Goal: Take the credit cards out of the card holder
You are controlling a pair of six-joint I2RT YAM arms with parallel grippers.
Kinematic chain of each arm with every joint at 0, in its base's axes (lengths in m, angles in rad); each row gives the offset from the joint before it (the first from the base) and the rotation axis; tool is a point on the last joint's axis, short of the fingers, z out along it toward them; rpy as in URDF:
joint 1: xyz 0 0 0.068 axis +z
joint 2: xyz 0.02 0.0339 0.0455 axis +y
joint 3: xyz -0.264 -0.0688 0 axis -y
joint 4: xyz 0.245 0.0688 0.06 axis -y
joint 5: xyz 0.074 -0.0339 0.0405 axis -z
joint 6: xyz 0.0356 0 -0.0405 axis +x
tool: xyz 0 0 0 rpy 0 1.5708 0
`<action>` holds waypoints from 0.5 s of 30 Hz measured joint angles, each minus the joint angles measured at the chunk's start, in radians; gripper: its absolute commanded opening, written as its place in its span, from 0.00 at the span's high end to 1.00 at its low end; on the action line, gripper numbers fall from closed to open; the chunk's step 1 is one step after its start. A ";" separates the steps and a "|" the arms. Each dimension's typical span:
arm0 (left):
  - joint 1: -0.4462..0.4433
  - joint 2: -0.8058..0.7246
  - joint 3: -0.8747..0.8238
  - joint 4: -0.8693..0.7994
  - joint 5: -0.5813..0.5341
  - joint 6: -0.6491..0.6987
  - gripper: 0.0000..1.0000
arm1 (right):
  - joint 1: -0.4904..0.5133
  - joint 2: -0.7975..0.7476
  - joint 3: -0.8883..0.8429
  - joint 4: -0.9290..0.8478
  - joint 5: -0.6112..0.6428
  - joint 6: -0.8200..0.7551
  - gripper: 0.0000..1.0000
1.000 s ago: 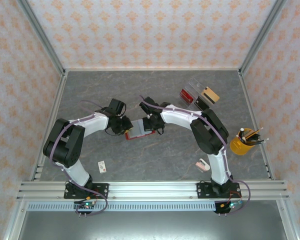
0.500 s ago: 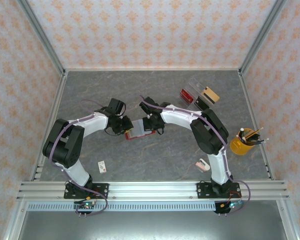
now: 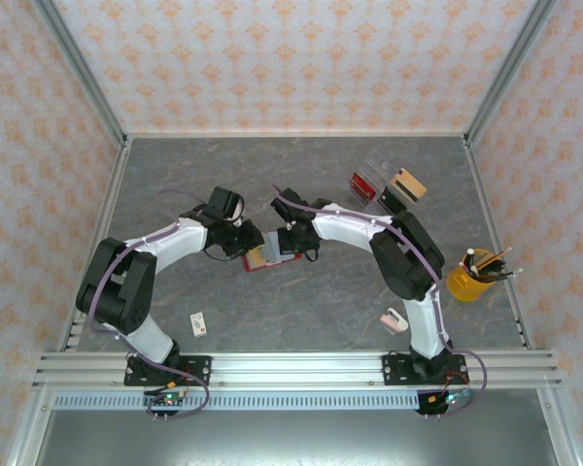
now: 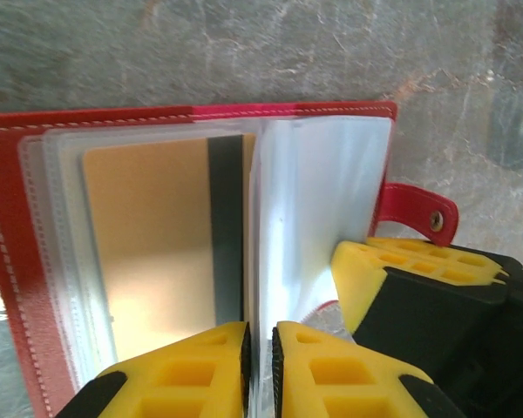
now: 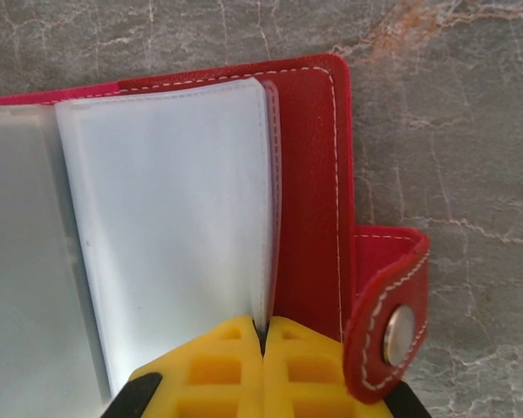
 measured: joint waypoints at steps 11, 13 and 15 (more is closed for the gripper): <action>-0.032 0.026 0.000 0.116 0.103 -0.017 0.81 | -0.017 -0.074 -0.133 0.107 -0.105 0.066 1.00; -0.039 0.048 0.000 0.134 0.116 -0.024 0.80 | -0.017 -0.089 -0.155 0.111 -0.124 0.077 0.99; -0.046 0.063 0.001 0.144 0.128 -0.032 0.78 | -0.021 -0.101 -0.172 0.119 -0.128 0.087 0.95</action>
